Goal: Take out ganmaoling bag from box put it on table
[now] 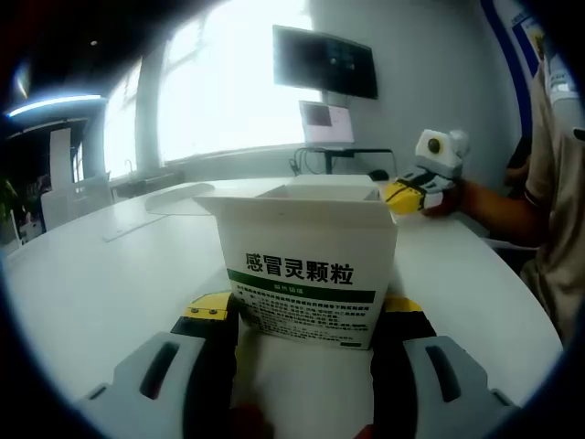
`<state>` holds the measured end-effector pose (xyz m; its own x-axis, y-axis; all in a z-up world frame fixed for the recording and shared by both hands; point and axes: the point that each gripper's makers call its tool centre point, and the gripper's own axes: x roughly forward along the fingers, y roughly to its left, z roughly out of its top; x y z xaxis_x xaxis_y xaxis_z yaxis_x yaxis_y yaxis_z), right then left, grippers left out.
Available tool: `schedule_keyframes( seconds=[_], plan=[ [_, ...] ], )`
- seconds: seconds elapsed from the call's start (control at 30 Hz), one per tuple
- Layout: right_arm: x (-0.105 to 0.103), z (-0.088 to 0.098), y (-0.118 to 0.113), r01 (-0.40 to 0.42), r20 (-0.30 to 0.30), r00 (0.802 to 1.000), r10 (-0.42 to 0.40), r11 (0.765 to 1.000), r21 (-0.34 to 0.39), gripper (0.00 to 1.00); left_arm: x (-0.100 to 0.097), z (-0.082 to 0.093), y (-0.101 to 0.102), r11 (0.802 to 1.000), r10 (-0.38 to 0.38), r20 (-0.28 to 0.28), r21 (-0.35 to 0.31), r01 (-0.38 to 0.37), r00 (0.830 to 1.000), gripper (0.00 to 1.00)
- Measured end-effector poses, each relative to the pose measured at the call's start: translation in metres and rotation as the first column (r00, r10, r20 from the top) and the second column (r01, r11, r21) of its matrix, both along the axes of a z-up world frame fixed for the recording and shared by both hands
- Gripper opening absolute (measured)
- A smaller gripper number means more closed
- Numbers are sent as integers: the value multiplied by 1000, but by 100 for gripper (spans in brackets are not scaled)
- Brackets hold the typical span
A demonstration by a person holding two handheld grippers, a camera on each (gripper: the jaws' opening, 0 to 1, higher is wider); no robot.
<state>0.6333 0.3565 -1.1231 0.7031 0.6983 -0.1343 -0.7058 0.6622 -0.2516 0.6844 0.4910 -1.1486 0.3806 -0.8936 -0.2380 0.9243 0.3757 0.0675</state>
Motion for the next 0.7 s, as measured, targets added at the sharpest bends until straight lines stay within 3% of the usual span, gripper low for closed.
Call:
schedule_keyframes(
  seconds=[0.27, 0.5, 0.7],
  plan=[
    [3, 0, -3, 30, -49, 998, -28, 998, 59, 0, 0, 0, 0, 1000, 0, 0, 0, 0, 1000, 49],
    [2, 4, -3, 23, -58, 998, -18, 995, 94, 0, 0, 0, 0, 1000, 0, 0, 0, 0, 1000, 49],
    [-1, 3, 4, -2, -33, 999, 3, 999, 44, 0, 0, 0, 0, 1000, -1, 0, -1, 1, 1000, 49]
  ],
)
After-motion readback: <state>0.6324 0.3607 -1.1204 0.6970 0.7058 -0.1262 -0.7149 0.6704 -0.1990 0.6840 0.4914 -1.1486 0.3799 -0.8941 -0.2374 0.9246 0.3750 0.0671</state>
